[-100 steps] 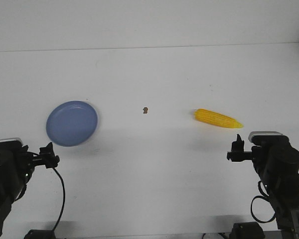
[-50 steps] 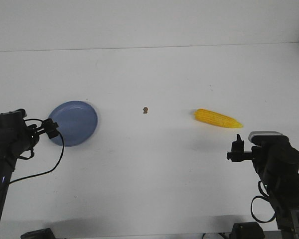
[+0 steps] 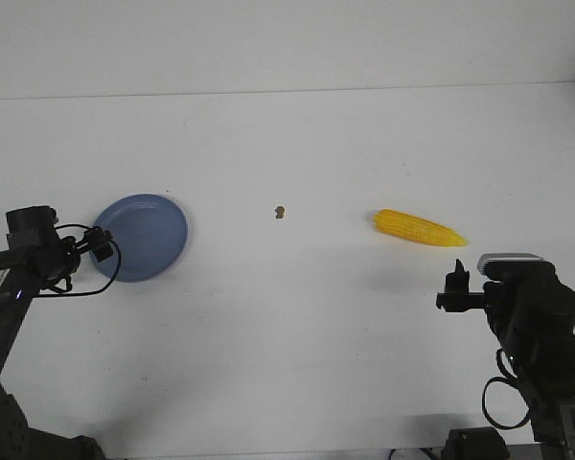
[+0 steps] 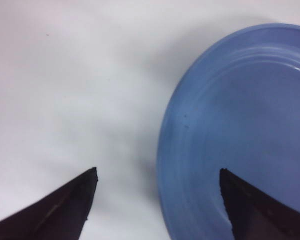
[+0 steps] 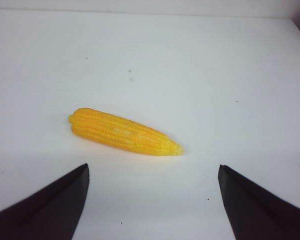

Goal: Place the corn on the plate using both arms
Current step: 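Open the left gripper and lower it to the near rim of the blue plate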

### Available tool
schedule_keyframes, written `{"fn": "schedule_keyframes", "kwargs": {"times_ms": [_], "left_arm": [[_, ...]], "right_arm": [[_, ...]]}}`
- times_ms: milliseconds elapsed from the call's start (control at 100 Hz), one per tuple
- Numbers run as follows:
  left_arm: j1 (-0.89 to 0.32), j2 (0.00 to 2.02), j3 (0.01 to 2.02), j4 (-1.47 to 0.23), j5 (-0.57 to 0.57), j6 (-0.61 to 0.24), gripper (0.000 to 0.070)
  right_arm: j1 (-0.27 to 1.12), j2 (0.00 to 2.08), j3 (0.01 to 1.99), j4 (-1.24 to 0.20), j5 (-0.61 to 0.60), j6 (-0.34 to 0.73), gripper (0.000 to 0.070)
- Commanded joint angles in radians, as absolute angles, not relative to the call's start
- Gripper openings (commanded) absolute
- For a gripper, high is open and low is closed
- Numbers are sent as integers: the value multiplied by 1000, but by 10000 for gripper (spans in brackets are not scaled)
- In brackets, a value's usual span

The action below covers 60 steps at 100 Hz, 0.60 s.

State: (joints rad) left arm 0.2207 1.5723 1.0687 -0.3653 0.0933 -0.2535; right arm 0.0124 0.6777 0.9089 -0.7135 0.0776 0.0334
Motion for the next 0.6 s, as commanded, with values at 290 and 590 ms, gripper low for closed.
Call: {"fn": "schedule_keyframes", "kwargs": {"times_ms": [290,590], "left_arm": [[226,1661,1086,-320,129,-264,505],[215,1663,1086,-316,129,-264,410]], "right_arm": [[14,680,926,-705,75,38,542],[14,680,926,-705,75,38,542]]}}
